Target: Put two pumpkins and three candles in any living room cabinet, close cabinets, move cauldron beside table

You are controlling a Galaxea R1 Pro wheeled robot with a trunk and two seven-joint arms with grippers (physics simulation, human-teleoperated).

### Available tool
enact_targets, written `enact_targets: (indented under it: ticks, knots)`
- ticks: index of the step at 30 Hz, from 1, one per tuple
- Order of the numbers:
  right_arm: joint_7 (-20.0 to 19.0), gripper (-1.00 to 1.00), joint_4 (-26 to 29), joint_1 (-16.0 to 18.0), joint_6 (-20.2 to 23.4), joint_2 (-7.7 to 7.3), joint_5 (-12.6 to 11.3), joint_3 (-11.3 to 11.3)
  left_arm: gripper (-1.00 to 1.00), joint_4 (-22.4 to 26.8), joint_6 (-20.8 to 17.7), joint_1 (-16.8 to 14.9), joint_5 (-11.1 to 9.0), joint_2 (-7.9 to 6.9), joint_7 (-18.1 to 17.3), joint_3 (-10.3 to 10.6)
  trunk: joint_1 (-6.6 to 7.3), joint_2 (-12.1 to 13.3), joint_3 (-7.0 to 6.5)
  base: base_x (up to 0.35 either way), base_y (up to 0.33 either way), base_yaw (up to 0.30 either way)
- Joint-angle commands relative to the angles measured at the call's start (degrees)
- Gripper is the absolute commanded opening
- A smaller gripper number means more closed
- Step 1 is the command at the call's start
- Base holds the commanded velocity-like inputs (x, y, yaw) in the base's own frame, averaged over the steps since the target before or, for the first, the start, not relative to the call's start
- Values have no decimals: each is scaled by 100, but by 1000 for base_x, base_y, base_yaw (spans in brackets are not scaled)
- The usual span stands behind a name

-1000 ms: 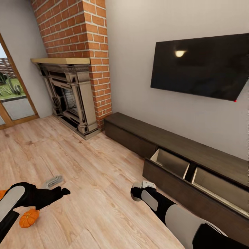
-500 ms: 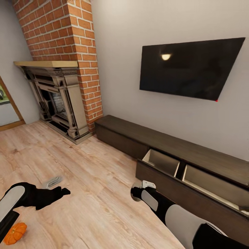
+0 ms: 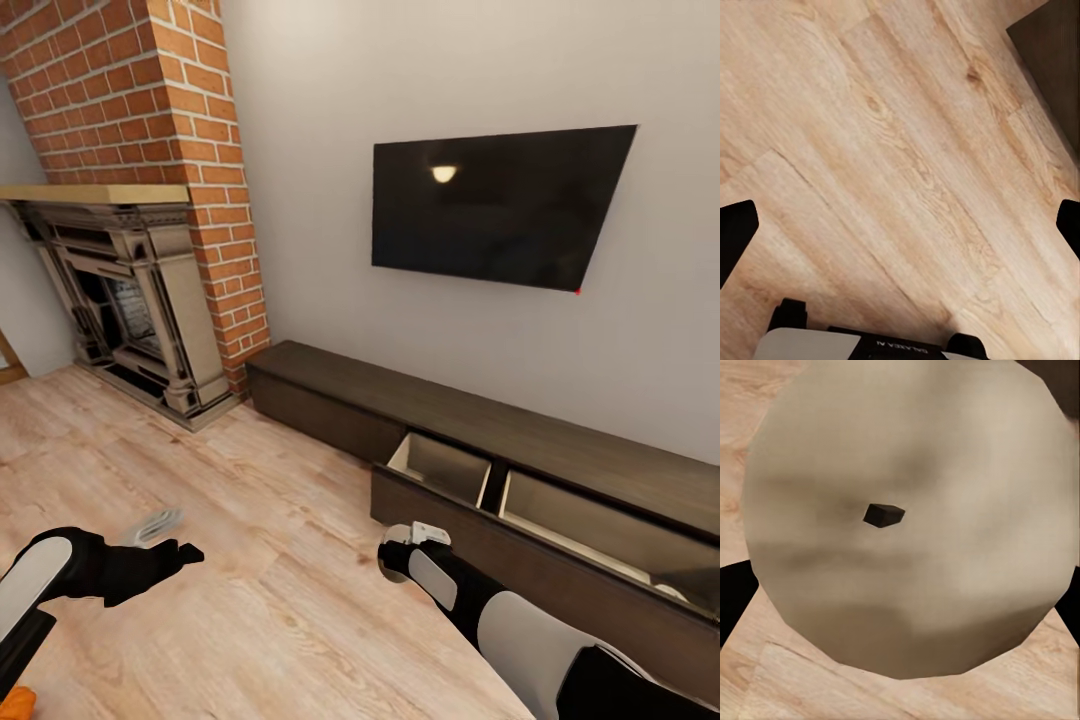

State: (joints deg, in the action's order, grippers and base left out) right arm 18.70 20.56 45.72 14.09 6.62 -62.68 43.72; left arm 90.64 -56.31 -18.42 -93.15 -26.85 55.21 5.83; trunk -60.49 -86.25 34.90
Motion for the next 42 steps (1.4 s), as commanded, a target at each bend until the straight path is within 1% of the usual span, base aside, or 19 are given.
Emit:
enact_targets:
  ticks: [1, 20, 34, 42]
  knots:
    - [38, -100, 9, 7, 15, -3, -25, 40, 100, 6, -3, -3, -54, -5, 60, 5, 0, -3, -2, 0, 0, -193]
    - [38, -100, 1, 7, 15, -5, -25, 40, 100, 6, -3, -4, -61, -5, 60, 14, 0, -3, -145, 0, 0, -193]
    - [38, -100, 0, 7, 22, -5, -25, 40, 100, 6, -3, -4, -62, -5, 61, 22, 308, 558, -497, 0, 0, -186]
    - [50, -100, -3, 7, 68, -3, -31, 31, 100, 6, -3, -3, -62, 2, 64, 23, 483, 879, -643, 0, 0, -16]
